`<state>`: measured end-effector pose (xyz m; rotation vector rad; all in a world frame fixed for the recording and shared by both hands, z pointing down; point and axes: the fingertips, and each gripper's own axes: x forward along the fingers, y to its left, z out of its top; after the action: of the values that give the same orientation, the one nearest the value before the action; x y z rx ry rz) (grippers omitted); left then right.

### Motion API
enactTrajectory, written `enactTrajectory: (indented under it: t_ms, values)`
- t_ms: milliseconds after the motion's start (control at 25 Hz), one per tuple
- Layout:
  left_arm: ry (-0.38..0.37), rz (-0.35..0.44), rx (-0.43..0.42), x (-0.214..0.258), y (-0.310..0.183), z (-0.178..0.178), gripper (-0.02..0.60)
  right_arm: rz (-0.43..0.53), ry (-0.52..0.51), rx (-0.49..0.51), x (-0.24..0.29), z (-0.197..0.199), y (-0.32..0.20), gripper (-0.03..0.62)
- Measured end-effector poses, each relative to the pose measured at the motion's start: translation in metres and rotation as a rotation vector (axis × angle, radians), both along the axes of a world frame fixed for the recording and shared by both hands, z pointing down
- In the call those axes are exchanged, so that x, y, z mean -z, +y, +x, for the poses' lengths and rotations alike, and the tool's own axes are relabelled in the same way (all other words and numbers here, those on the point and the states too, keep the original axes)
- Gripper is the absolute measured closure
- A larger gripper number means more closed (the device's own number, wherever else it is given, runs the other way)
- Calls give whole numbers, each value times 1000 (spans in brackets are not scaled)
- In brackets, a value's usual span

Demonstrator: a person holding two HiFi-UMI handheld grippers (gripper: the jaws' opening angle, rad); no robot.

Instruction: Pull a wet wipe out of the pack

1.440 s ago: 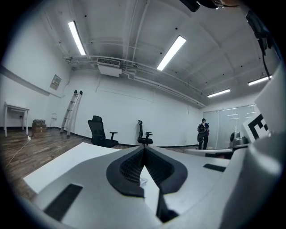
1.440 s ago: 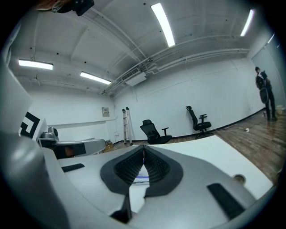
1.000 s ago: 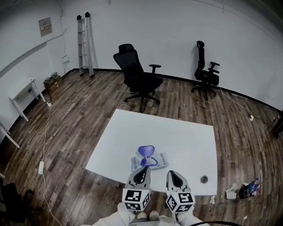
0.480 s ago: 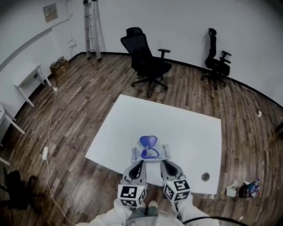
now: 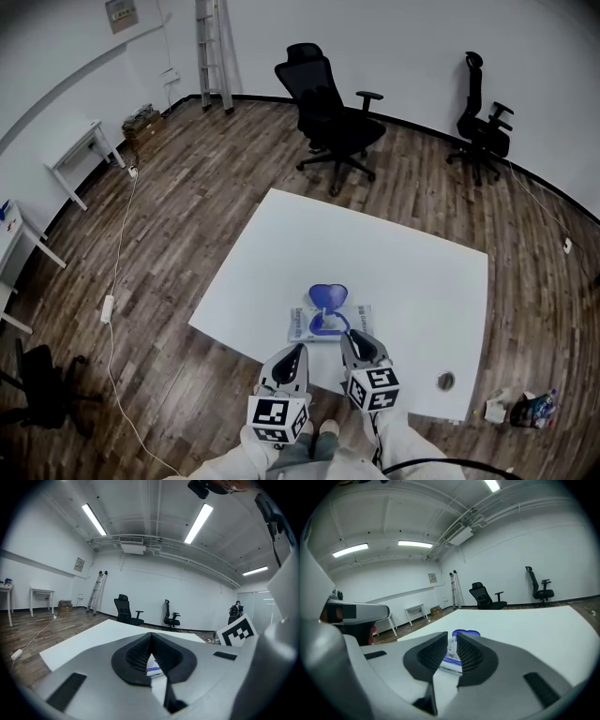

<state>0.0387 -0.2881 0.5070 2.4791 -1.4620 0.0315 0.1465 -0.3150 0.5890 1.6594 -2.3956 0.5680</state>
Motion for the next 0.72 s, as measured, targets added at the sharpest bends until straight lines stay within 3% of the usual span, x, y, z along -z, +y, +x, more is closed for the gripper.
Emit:
enactTrajectory:
  t_ms: [720]
  values:
    - [-22, -45, 50, -21, -8, -7, 584, -114, 47, 61, -58, -14, -32, 473]
